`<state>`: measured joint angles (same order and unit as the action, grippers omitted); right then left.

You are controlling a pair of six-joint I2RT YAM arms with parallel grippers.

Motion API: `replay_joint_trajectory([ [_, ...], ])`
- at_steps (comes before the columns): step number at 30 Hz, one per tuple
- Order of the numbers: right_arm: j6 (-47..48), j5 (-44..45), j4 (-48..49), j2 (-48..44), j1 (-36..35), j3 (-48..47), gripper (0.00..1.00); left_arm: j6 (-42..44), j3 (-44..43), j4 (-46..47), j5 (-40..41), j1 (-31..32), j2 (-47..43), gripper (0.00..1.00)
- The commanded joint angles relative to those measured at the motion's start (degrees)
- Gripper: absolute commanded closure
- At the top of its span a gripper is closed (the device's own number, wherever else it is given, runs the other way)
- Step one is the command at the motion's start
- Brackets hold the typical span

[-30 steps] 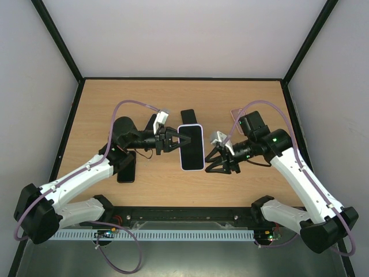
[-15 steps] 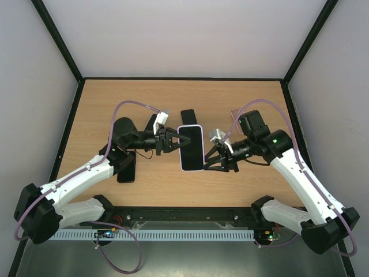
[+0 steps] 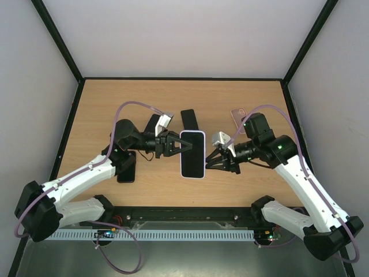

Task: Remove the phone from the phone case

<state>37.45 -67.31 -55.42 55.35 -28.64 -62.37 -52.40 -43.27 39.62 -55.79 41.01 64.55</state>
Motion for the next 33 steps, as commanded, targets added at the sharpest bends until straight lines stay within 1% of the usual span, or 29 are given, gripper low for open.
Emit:
replay_joint_trajectory([
  [1,0.73,0.71,1.06,0.75,-0.45,0.33,0.76,0.99,-0.71,2.45,-0.83,0.47,-0.76,0.97],
  [3,1.8,-0.87,-0.99,0.82,-0.45,-0.22,0.59,4.02,-1.21,-1.05,0.65,0.47,-1.12,0.97],
  [5,3.7,-2.25,-3.18,0.62,-0.45,-0.41,0.49,6.07,-1.87,-3.32,1.56,0.47,-1.27,0.97],
  [8,5.65,-2.31,-5.92,0.38,-0.53,-0.36,0.43,6.9,-2.36,-3.79,2.2,0.43,-0.95,0.97],
  [12,7.45,-3.51,-9.68,0.91,-0.54,-0.88,0.41,7.31,-2.65,-3.74,3.11,0.47,-0.24,0.97],
  [14,6.39,-4.46,-9.5,1.27,-0.53,-0.84,0.42,7.07,-2.7,-3.31,3.51,0.47,0.06,0.97],
  [16,4.81,-4.78,-8.01,1.37,-0.58,-0.77,0.46,6.61,-2.59,-2.6,3.54,0.47,0.45,0.97],
  [20,-1.92,-3.03,-0.76,0.66,-0.68,0.16,0.56,5.25,-2.64,-1.38,4.05,0.55,1.12,0.97],
  [22,-3.3,-2.56,0.8,0.5,-0.85,0.58,0.6,4.75,-2.65,-0.95,4.11,0.62,1.26,0.97],
  [25,-2.82,-1.99,0.91,0.94,-1.36,0.76,0.65,4.25,-2.87,-0.64,3.72,0.78,1.67,0.97],
  [28,-0.31,-1.39,-0.63,1.33,-1.66,0.46,0.73,3.53,-2.79,0.15,2.97,0.91,1.93,0.97],
  [33,4.07,1.28,-2.78,1.05,-1.92,0.35,0.77,1.29,-3.09,1.41,1.19,0.99,2.68,0.97],
])
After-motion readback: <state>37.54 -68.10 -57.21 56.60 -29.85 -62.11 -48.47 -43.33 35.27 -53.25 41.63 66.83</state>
